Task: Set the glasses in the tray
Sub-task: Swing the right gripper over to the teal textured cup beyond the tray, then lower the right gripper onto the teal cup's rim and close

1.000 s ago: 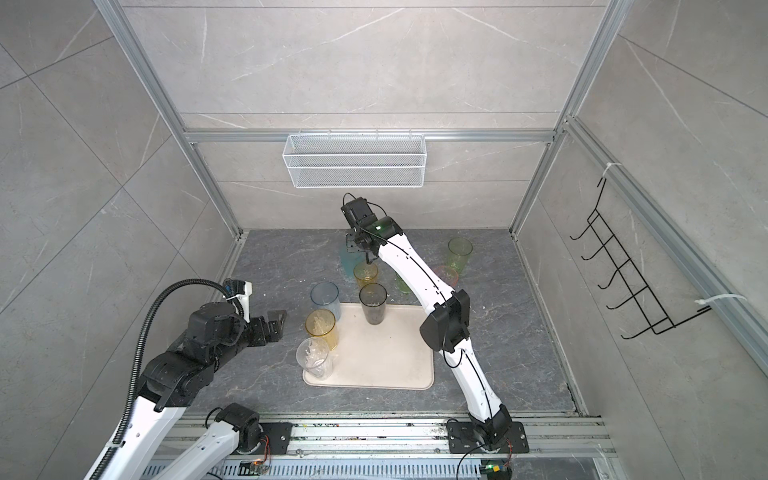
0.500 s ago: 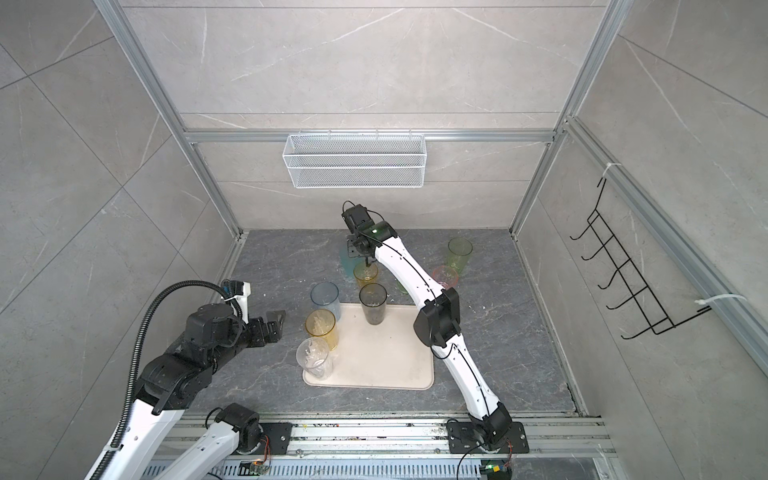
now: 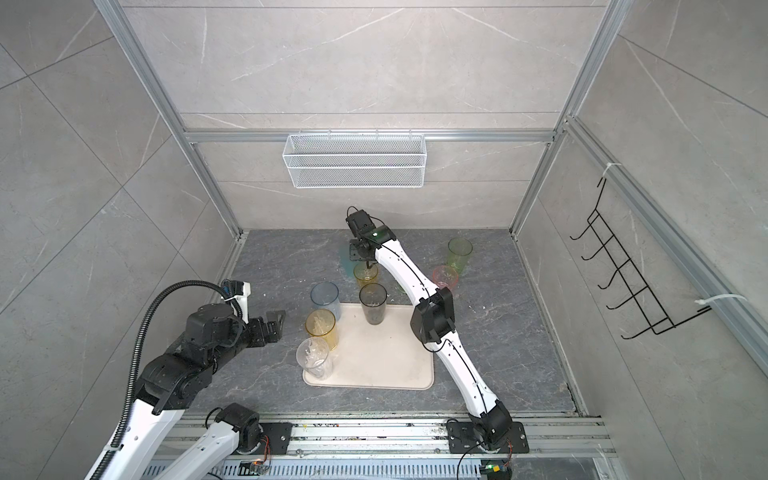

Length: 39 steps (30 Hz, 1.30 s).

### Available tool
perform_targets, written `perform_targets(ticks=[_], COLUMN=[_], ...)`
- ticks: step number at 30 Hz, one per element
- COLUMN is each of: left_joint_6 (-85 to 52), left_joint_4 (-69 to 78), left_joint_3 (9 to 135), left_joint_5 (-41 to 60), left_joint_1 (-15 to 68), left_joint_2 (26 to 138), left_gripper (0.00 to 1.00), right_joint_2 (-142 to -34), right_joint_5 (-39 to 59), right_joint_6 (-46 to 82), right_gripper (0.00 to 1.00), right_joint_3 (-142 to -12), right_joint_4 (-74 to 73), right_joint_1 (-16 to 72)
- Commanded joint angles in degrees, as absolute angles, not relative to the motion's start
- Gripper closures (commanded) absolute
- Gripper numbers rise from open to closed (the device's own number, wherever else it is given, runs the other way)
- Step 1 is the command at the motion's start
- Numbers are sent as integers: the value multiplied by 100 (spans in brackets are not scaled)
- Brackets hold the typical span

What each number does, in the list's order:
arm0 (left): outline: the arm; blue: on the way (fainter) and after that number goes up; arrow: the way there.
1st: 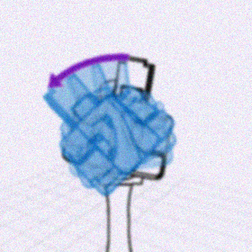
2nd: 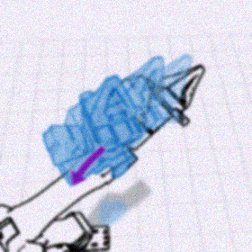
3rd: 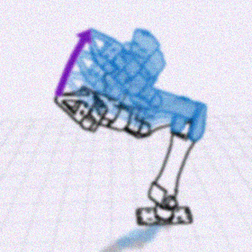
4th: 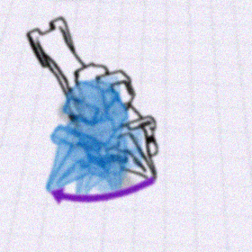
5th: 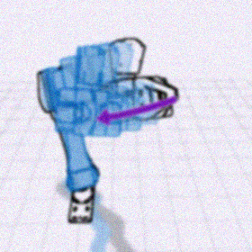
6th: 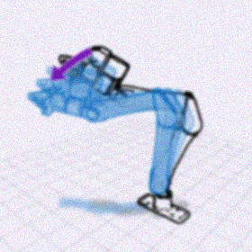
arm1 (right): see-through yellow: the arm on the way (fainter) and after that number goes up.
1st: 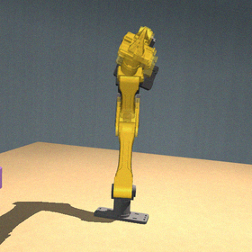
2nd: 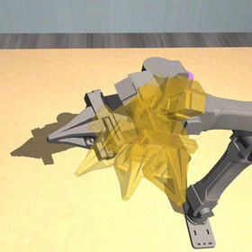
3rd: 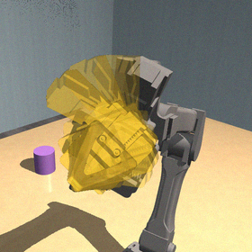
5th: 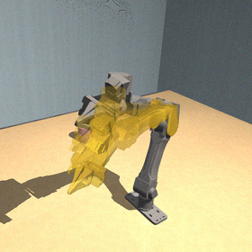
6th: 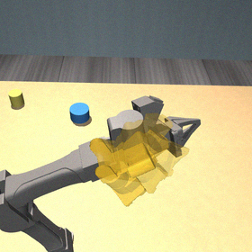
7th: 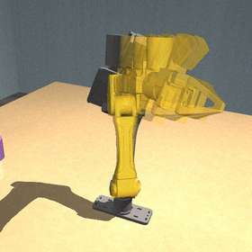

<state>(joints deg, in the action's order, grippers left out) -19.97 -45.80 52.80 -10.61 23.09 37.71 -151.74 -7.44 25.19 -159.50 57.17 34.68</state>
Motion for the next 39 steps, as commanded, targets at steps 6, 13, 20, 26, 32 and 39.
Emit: perform_targets(ticks=[6,13,20,26,32,39], left_joint_6=[-2070,-2065,-2054,-2065,-2065,-2068], left_joint_4=[-4429,-4412,-4421,-4421,-4430,-4430], left_joint_3=[5279,5280,5282,5278,5266,5269], left_joint_5=[-1178,-1161,-1138,-1150,-1160,-1157], left_joint_1=[2279,2276,2276,2276,2276,2276], left_joint_2=[3761,3764,3797,3805,3803,3809], left_gripper=[0,0,0,0,0,0], right_joint_2=[-15440,-15587,-15723,-15719,-15636,-15520], right_joint_5=[-554,-537,-501,-466,-448,-464], right_joint_6=[2737,2743,2778,2794,2761,2747], right_gripper=[47,52,59,60,60,66], right_joint_3=[-16221,-16224,-16262,-16265,-16274,-16277], right_joint_4=[5582,5387,5300,5274,5274,5275], right_joint_1=[3421,3395,3379,3366,3357,3356])
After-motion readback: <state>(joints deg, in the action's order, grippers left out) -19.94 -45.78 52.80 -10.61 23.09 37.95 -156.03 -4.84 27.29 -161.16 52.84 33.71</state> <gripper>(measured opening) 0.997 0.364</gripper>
